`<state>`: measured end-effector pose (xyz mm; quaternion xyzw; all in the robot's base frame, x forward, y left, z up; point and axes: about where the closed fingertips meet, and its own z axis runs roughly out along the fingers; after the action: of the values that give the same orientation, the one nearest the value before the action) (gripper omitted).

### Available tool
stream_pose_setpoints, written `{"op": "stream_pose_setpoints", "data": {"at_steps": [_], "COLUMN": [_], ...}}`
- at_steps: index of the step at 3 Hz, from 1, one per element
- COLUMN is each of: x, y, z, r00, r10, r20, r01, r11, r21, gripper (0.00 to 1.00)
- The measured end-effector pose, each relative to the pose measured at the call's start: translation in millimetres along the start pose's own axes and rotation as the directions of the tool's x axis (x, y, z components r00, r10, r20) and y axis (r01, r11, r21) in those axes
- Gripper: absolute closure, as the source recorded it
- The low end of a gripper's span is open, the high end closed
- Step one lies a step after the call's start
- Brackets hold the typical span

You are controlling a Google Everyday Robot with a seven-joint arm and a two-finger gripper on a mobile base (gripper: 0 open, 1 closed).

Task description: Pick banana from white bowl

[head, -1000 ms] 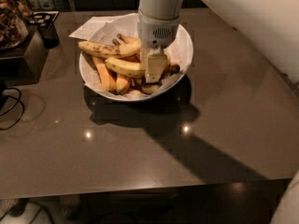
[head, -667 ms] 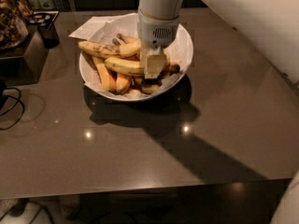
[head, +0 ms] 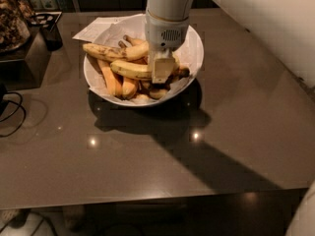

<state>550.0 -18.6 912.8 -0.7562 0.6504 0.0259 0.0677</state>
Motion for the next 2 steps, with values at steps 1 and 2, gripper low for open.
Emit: {"op": "stream_pose_setpoints", "data": {"at_steps": [1, 2], "x": [-6.9, -17.9], "y": [4.0, 26.6], "z": [-19.3, -57.8], "r00": [1.0, 0.998], "r10": [0.013, 0.017], "r20": [0.006, 0.055], "r01": [-0.013, -0.024], "r11": [0.9984, 0.991], "r21": [0.055, 0.131], "gripper": [1.0, 1.0]}}
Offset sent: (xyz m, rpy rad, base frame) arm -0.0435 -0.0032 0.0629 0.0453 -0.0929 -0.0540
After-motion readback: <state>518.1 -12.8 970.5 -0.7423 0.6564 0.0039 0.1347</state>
